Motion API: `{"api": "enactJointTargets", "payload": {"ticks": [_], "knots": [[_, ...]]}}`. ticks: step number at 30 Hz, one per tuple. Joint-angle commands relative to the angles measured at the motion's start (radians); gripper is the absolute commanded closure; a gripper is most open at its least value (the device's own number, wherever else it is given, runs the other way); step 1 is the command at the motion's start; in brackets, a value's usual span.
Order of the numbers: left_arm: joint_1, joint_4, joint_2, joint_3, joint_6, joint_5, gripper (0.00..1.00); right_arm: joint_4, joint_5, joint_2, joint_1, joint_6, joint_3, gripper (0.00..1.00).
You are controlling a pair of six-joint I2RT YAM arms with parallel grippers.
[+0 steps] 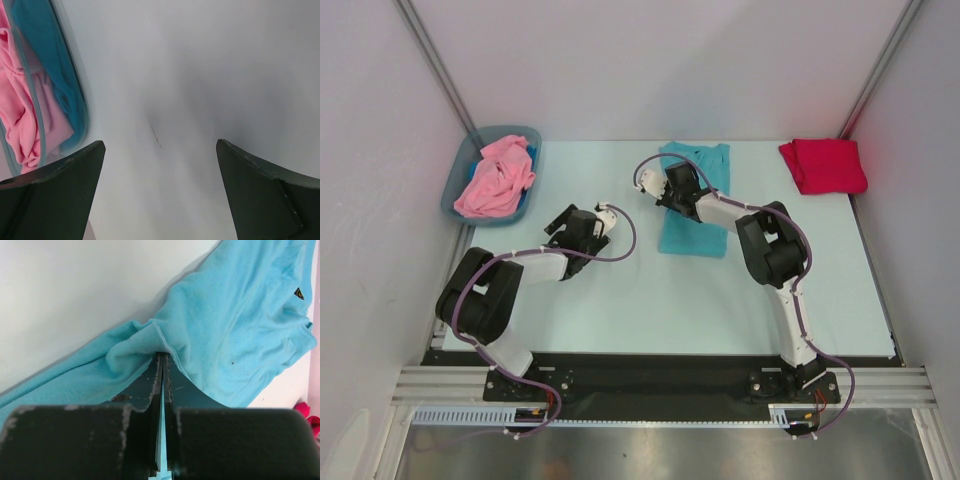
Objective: Fold and stack the t-shirts
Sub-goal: Fold the tshirt
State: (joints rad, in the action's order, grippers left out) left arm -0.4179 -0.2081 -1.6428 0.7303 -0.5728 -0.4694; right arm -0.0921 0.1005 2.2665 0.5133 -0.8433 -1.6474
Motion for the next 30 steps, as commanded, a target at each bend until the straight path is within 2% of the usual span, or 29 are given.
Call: {"api": "enactJointTargets", "payload": {"ticks": [1, 30], "knots": [[0.004, -0.028, -0.002, 0.020, 0.021, -0.005, 0.00, 0.035, 0.007, -0.056, 0.008, 0.001, -0.006, 1.00], [0.004, -0.028, 0.009, 0.014, 0.017, 0.000, 0.00, 0.083, 0.074, -0.078, -0.047, -0.065, 0.049, 1.00]]}}
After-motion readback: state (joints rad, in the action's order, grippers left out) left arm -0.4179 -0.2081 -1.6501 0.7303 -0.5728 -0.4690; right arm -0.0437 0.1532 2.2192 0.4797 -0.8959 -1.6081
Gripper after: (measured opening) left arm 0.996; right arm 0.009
